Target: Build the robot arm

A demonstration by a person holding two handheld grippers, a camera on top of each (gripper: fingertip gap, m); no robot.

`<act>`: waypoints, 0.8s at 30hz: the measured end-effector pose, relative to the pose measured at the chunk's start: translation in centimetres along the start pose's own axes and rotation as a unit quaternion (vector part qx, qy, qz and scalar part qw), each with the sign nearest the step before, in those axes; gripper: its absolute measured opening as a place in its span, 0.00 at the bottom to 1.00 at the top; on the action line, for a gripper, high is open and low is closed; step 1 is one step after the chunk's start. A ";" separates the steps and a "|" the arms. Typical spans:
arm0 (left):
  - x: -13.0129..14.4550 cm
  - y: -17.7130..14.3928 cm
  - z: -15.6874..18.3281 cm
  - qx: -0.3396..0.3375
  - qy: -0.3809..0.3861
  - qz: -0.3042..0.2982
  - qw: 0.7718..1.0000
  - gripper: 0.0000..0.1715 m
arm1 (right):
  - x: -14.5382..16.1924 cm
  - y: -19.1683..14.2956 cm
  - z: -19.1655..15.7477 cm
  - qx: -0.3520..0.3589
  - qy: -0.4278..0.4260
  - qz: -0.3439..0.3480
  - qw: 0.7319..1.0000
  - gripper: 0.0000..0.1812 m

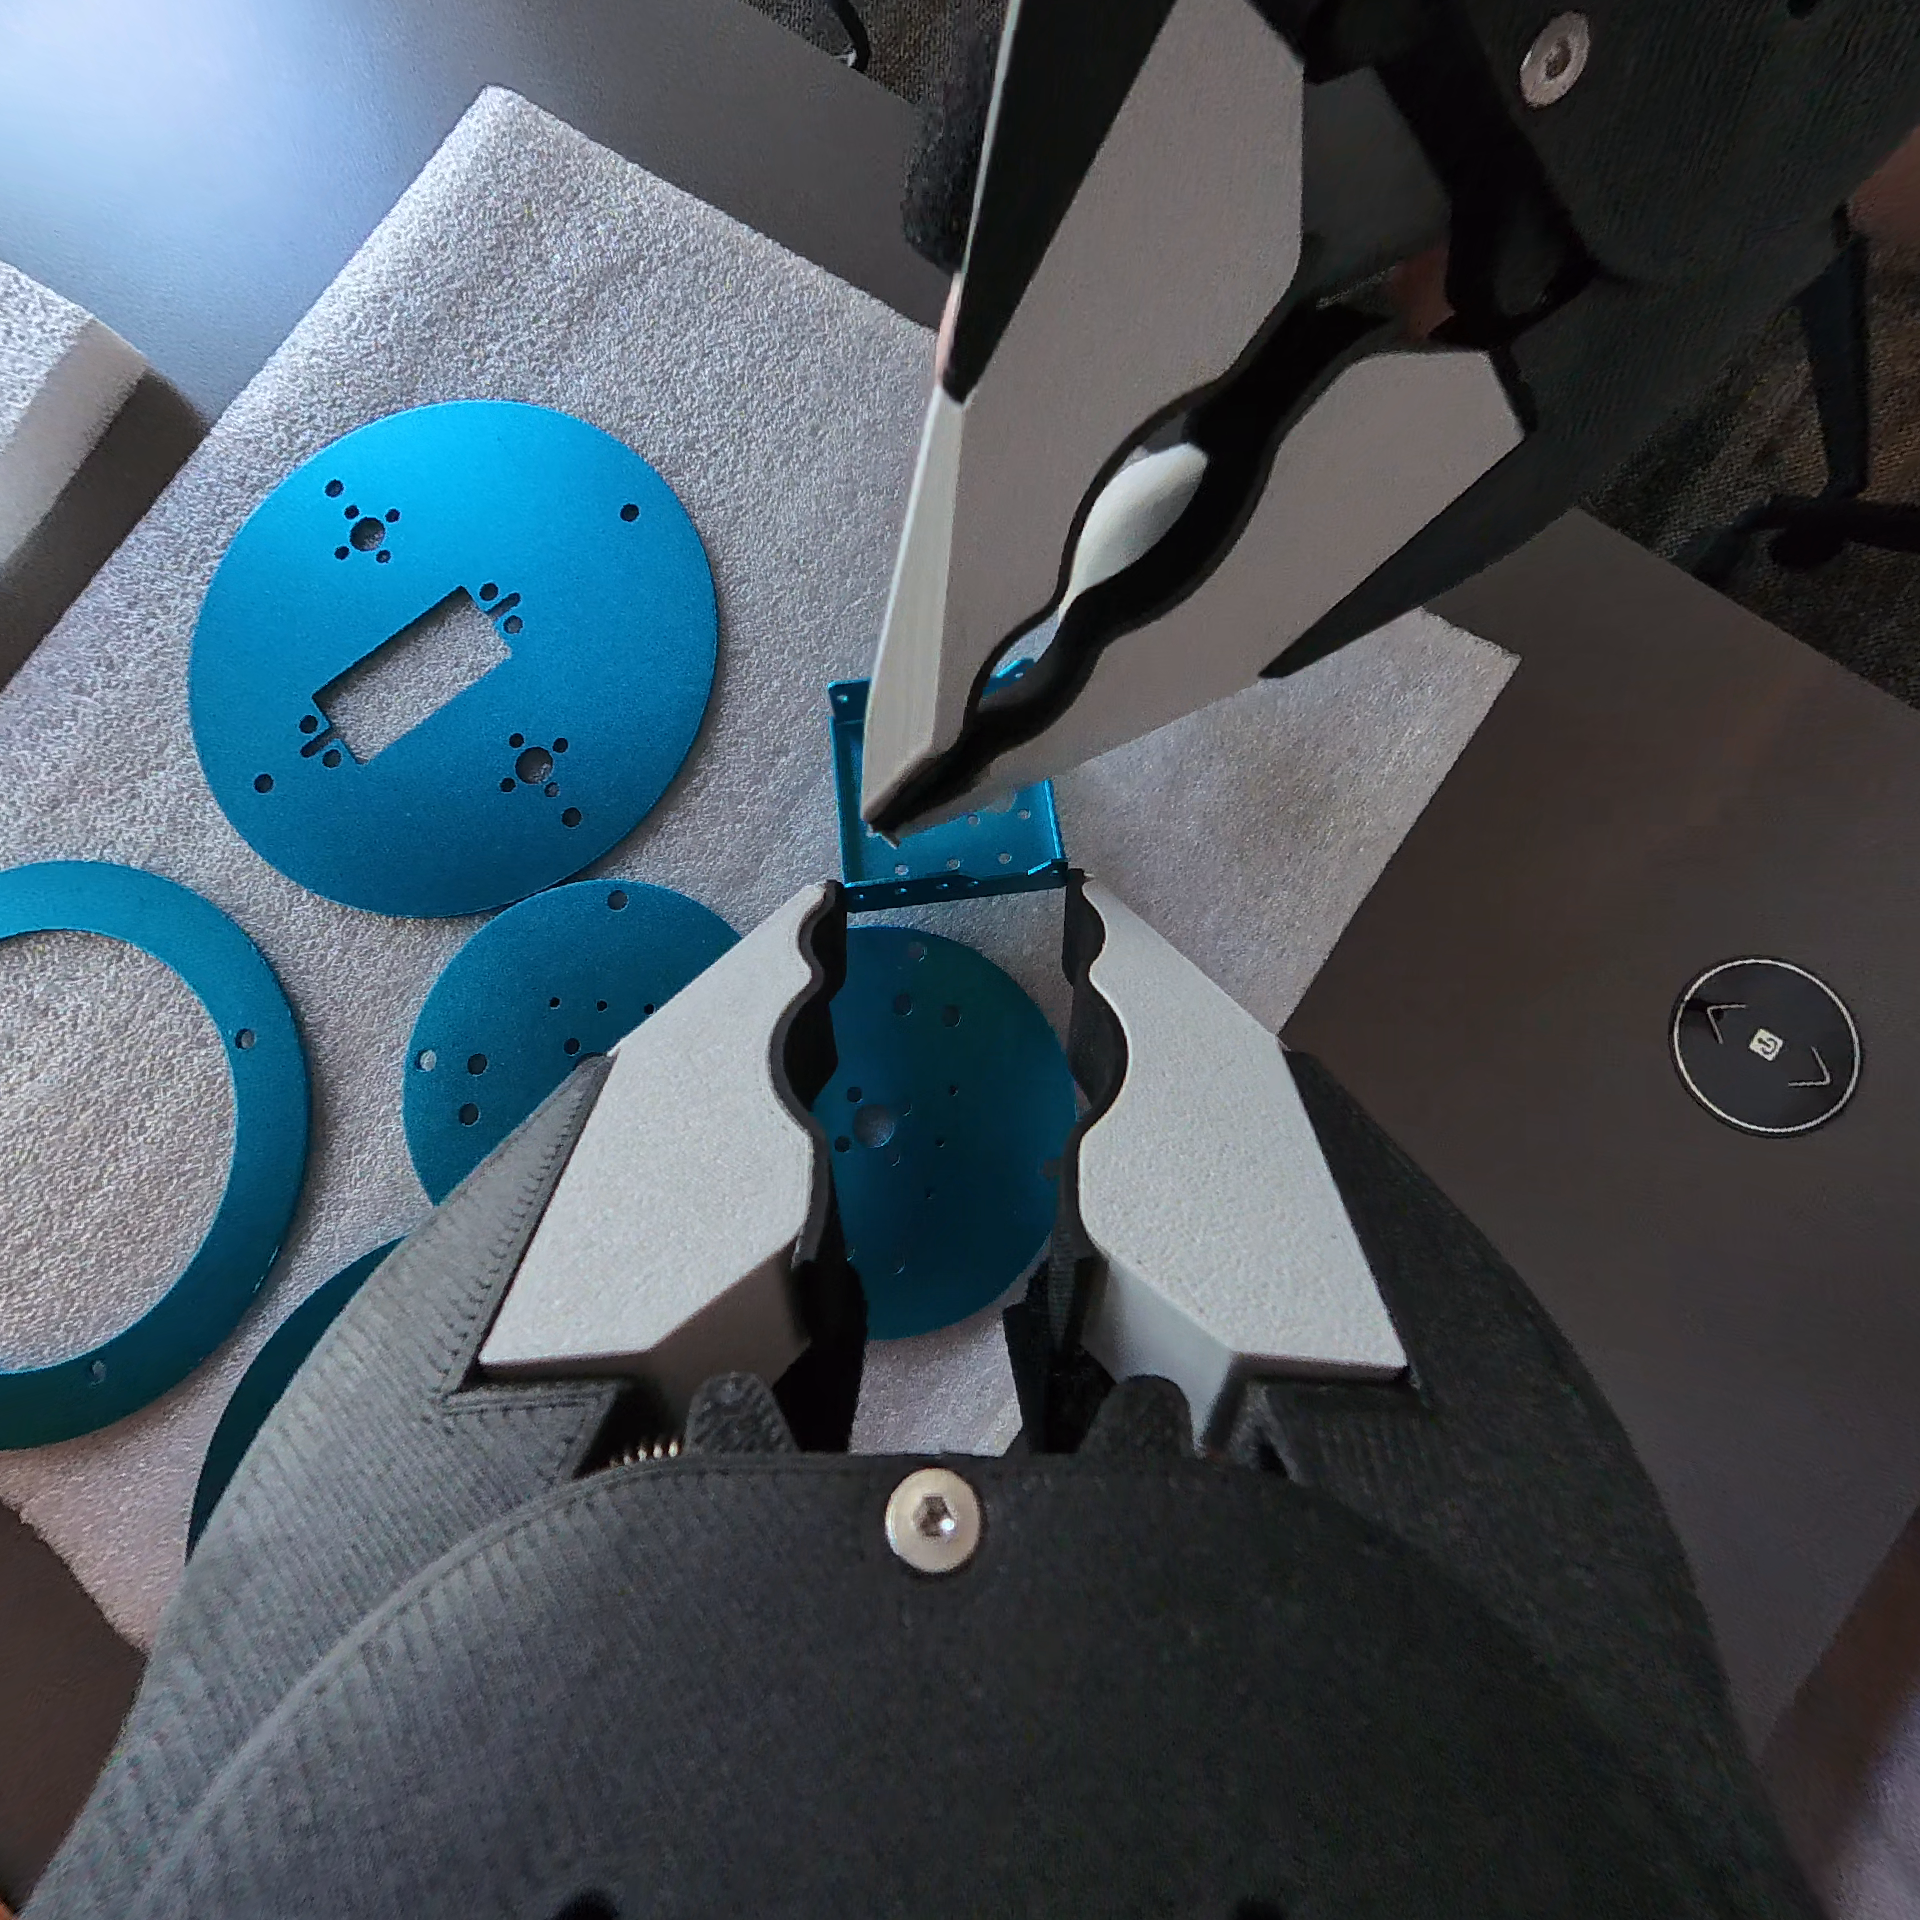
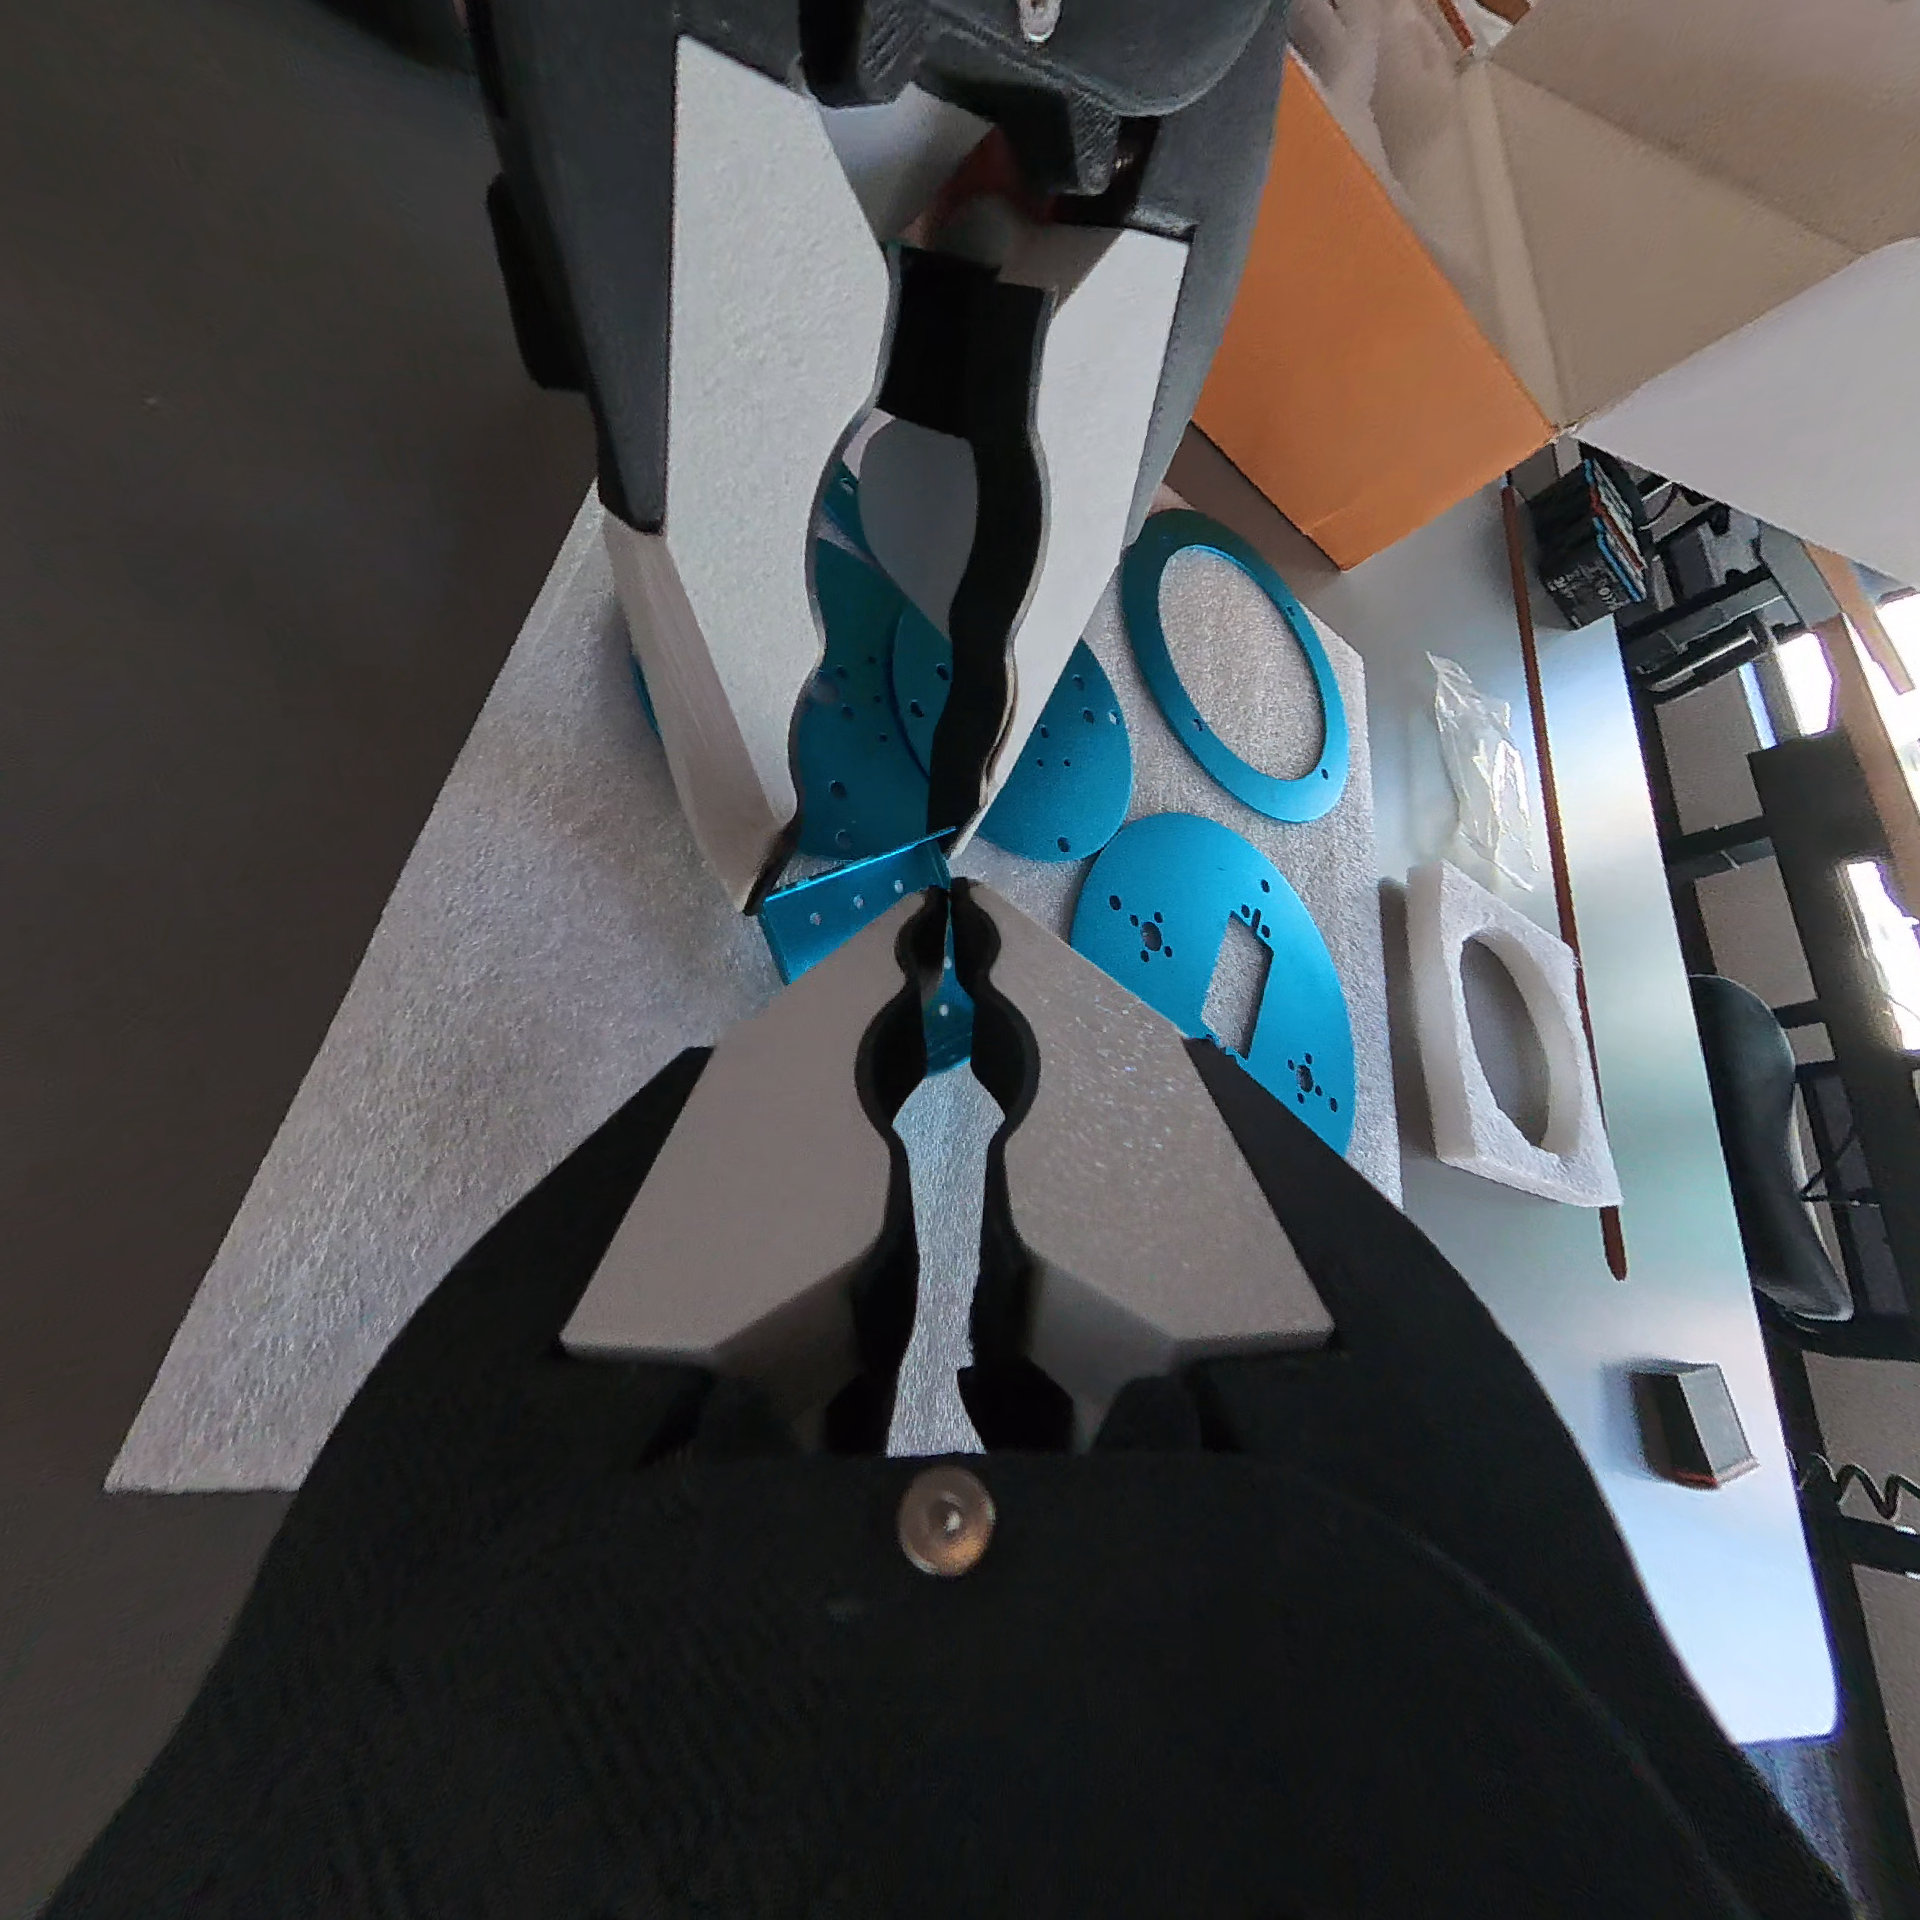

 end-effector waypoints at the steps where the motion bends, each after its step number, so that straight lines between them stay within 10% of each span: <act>1: 0.0 0.0 0.0 0.002 -0.001 0.001 1.000 0.24 | 0.0 0.1 0.0 0.001 0.001 0.000 1.000 0.00; 24: -0.1 0.2 0.1 0.018 -0.013 0.005 1.000 0.24 | 0.3 0.4 -0.9 0.008 -0.033 -0.012 0.999 0.00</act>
Point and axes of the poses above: each gripper's, where its closed fingertips meet, y out along the fingers, x out of its underside, z = x × y across the jaws, the point moved 5 cm from there along -y, back along the fingers, and after that the axes turned 1 degree about -y, right-handed, at the moved point
